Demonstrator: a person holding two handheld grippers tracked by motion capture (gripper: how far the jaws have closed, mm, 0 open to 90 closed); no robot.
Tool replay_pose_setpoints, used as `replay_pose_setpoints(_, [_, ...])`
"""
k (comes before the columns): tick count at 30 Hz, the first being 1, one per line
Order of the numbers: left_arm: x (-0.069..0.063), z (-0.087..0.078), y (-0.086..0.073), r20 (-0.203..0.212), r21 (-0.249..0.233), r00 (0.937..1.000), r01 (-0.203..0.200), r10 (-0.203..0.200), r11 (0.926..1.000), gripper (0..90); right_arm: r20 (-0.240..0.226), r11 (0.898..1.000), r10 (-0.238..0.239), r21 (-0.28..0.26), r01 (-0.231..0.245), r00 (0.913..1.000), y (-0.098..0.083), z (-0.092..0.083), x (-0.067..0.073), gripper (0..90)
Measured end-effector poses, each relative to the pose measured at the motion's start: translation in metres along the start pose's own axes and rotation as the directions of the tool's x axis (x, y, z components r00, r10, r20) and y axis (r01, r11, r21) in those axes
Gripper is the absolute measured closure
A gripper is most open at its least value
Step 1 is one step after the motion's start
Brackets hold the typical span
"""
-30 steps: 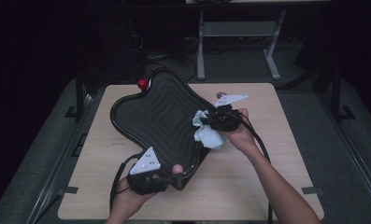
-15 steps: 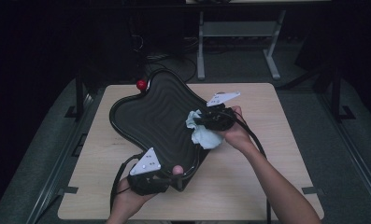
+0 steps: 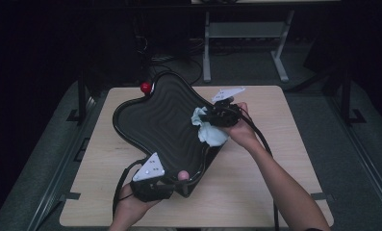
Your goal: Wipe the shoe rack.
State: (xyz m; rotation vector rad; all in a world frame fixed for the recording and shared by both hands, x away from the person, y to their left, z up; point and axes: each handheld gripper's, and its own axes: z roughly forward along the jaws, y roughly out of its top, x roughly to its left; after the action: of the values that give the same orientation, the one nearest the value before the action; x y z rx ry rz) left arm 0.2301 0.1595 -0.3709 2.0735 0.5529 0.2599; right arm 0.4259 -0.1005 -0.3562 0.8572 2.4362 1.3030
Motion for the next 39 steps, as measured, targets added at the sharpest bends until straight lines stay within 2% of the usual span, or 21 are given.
replay_pose_setpoints(1, [0.000,-0.001,0.000,0.002,-0.002,1.0000,0.000,0.000,1.0000,61.0,0.024,1.000,0.012,-0.010,-0.012,0.9996,0.001,0.001,-0.007,77.9])
replay_pose_setpoints(2, [0.001,-0.005,0.000,0.010,-0.017,1.0000,0.002,-0.002,0.9998,62.7,0.025,0.999,0.033,-0.006,-0.033,0.9991,0.002,0.002,-0.011,78.0])
replay_pose_setpoints(3, [0.001,-0.007,-0.001,0.024,-0.020,0.9997,-0.004,0.005,0.9998,73.2,0.029,0.998,0.057,-0.008,-0.057,0.9979,0.002,0.002,-0.015,78.3])
replay_pose_setpoints(4, [0.000,-0.007,-0.001,0.010,-0.020,0.9999,-0.002,0.003,0.9998,74.5,0.039,0.999,0.052,-0.007,-0.051,0.9979,0.002,0.003,-0.014,78.7])
replay_pose_setpoints(7, [-0.001,-0.004,0.002,0.003,-0.021,1.0000,0.003,-0.003,0.9998,59.7,0.017,1.000,0.009,-0.005,-0.009,0.9998,0.005,0.005,-0.002,78.8])
replay_pose_setpoints(9, [-0.002,-0.003,0.004,-0.004,-0.015,0.9999,-0.015,0.015,0.9998,59.8,0.011,1.000,0.000,-0.003,0.000,0.9999,0.006,0.005,0.003,78.7])
replay_pose_setpoints(11, [-0.002,-0.002,0.005,-0.007,-0.030,0.9999,-0.011,0.011,0.9995,57.9,0.008,1.000,0.003,-0.011,-0.003,1.0000,0.003,0.004,0.003,78.7])
replay_pose_setpoints(14, [-0.003,0.002,0.007,-0.011,-0.021,0.9999,-0.013,0.013,0.9997,54.7,0.004,1.000,0.008,-0.005,-0.008,1.0000,0.000,0.002,0.007,78.8])
replay_pose_setpoints(17, [-0.004,0.008,0.009,-0.009,-0.010,0.9997,-0.021,0.021,0.9997,52.9,-0.040,1.000,-0.018,-0.010,0.018,0.9990,-0.001,0.002,0.017,78.7])
replay_pose_setpoints(19, [-0.005,0.011,0.010,-0.010,-0.008,0.9997,-0.024,0.024,0.9997,53.8,-0.043,0.999,-0.033,-0.002,0.033,0.9985,0.000,0.002,0.017,78.7])
replay_pose_setpoints(22, [-0.005,0.014,0.010,-0.019,0.007,0.9994,-0.030,0.030,0.9995,56.1,-0.014,1.000,-0.007,0.006,0.007,0.9999,-0.001,0.001,0.008,78.7])
replay_pose_setpoints(23, [-0.005,0.014,0.010,-0.021,0.009,0.9993,-0.031,0.031,0.9995,56.9,-0.020,1.000,0.014,0.000,-0.014,0.9997,-0.002,0.001,0.005,78.8])
replay_pose_setpoints(24, [-0.005,0.015,0.009,-0.022,0.010,0.9993,-0.029,0.029,0.9995,57.7,-0.011,1.000,0.015,0.000,-0.015,0.9998,-0.003,0.001,0.007,78.9])
replay_pose_setpoints(27, [-0.003,0.015,0.009,-0.008,0.005,0.9998,-0.020,0.020,0.9998,59.5,-0.030,1.000,-0.026,-0.003,0.026,0.9992,-0.002,0.001,0.018,78.8])
replay_pose_setpoints(28, [-0.003,0.015,0.009,-0.005,0.006,0.9998,-0.020,0.020,0.9998,59.8,-0.023,0.999,-0.037,0.002,0.037,0.9991,-0.001,0.001,0.019,78.7])
replay_pose_setpoints(30, [-0.003,0.014,0.008,-0.009,0.002,0.9997,-0.022,0.022,0.9997,60.1,-0.016,1.000,-0.026,0.002,0.026,0.9995,-0.001,0.001,0.014,78.7])
replay_pose_setpoints(32, [-0.003,0.012,0.007,-0.007,0.004,0.9997,-0.025,0.025,0.9997,60.3,0.019,1.000,0.001,0.003,-0.001,0.9998,-0.001,0.001,0.001,78.7])
replay_pose_setpoints(34, [-0.003,0.008,0.006,0.000,0.015,0.9996,-0.029,0.029,0.9995,60.3,0.065,0.999,0.049,-0.003,-0.049,0.9967,-0.002,-0.001,-0.011,78.7])
replay_pose_setpoints(35, [-0.003,0.006,0.005,0.003,0.018,0.9996,-0.030,0.030,0.9994,60.3,0.050,0.998,0.070,-0.004,-0.070,0.9963,-0.002,-0.001,-0.013,78.8])
replay_pose_setpoints(37, [-0.003,0.003,0.003,0.017,0.015,0.9996,-0.022,0.021,0.9997,60.3,0.041,0.999,0.050,-0.002,-0.050,0.9979,-0.003,-0.001,-0.007,78.8])
replay_pose_setpoints(39, [-0.002,0.001,0.002,0.024,0.017,0.9993,-0.028,0.028,0.9995,60.3,0.005,1.000,0.015,-0.002,-0.015,0.9999,0.001,0.000,0.001,78.7])
